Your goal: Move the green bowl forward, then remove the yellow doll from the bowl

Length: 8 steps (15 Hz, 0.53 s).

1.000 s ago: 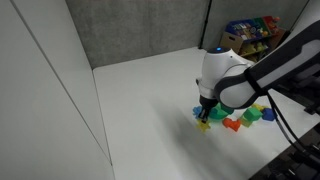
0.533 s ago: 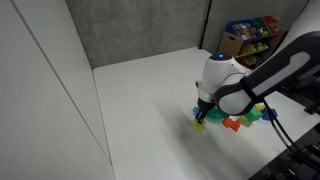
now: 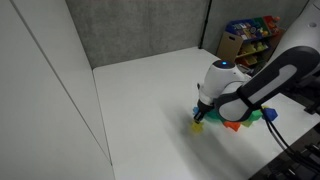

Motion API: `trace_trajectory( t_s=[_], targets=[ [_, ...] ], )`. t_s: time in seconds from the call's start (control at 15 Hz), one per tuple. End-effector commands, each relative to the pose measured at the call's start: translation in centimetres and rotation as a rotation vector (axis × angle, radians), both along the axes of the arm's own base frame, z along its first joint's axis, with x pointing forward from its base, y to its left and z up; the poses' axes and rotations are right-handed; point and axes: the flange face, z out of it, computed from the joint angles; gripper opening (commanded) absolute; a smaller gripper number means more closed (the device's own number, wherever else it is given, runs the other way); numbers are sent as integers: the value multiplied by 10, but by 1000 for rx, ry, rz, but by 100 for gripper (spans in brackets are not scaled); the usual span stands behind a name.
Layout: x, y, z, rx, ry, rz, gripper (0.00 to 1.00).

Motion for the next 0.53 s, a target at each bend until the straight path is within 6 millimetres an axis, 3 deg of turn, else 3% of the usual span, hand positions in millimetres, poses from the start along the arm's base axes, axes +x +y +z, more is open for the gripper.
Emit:
trace_trajectory(
  t_s=[0.0,0.33,0.47],
  targets=[
    [3,-2,2,-2,-30,-26,59],
    [10,-16,20,-4,-34,-69,98],
    [15,-23,32,-6,-32,-97,100]
  ],
)
